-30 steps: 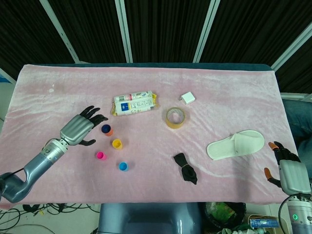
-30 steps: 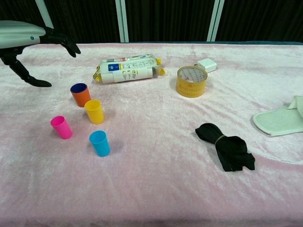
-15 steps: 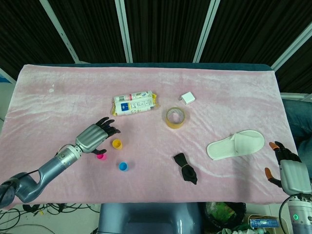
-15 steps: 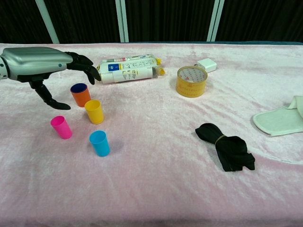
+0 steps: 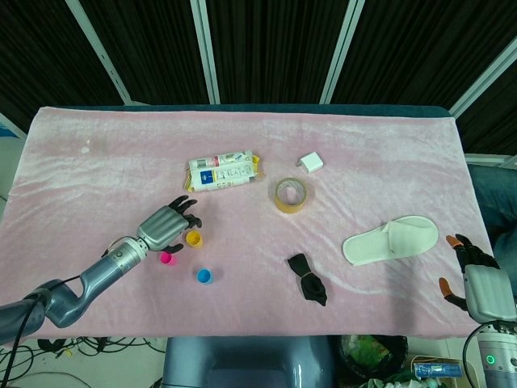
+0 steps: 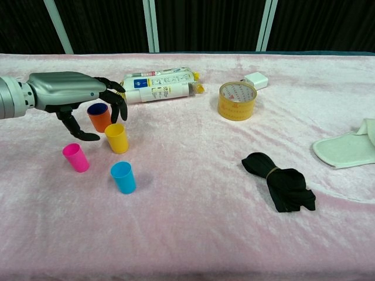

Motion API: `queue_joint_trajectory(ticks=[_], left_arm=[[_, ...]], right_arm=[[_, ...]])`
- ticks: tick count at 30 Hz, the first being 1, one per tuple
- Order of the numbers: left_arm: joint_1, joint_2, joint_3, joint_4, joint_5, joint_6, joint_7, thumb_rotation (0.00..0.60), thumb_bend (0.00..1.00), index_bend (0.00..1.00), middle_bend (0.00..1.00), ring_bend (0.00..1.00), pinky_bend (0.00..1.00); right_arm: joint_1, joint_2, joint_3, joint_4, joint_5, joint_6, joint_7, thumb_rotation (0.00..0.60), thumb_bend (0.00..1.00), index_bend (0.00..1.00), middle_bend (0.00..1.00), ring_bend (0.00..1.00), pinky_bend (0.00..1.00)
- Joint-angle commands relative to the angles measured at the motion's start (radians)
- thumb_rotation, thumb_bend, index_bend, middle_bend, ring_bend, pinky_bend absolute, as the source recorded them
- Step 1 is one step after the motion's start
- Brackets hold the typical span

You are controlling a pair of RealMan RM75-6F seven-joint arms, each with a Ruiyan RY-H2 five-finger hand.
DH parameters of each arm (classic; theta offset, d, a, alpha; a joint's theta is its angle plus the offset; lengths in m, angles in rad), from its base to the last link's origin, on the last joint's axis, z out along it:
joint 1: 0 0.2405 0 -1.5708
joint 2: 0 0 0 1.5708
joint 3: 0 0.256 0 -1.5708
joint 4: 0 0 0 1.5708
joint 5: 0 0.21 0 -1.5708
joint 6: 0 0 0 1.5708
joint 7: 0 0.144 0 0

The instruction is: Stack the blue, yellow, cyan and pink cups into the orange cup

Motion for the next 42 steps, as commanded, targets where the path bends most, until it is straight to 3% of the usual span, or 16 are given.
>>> queue_joint_trajectory(ticks=[1, 9, 17, 30, 42], left_arm=[[-0.004, -0.016, 0.003, 0.017, 0.004, -0.003, -0.005, 0.600, 0.31, 0.33, 0.41, 0.00, 0.00], [-0.011, -0.057, 0.009, 0.057, 0.023, 0.008, -0.022, 0.600, 0.32, 0.37, 0.44, 0.00, 0.00], [-0.006, -0.049, 0.007, 0.058, 0.033, 0.047, -0.036, 0.600, 0.36, 0.49, 0.53, 0.02, 0.00], [0.031, 0.086, -0.043, -0.037, -0.005, 0.145, -0.041, 0.600, 0.37, 0.48, 0.52, 0.02, 0.00], [0.053, 0.071, -0.047, 0.056, -0.037, 0.137, -0.108, 0.600, 0.37, 0.48, 0.52, 0.02, 0.00]], right_arm=[[0.000, 0.000, 0.000, 0.000, 0.000, 0.000, 0.000, 0.600, 0.30, 0.17, 0.10, 0.18, 0.24], [0.000, 0.002, 0.000, 0.000, -0.001, 0.000, 0.003, 0.600, 0.30, 0.17, 0.10, 0.17, 0.24], [-0.001, 0.003, 0.001, 0.001, 0.001, 0.000, 0.007, 0.600, 0.30, 0.17, 0.10, 0.18, 0.24], [0.000, 0.000, 0.000, 0.000, -0.002, 0.001, 0.000, 0.600, 0.30, 0.17, 0.10, 0.18, 0.24], [0.001, -0.001, -0.002, 0.001, -0.002, -0.001, -0.007, 0.600, 0.30, 0.17, 0.10, 0.18, 0.24]])
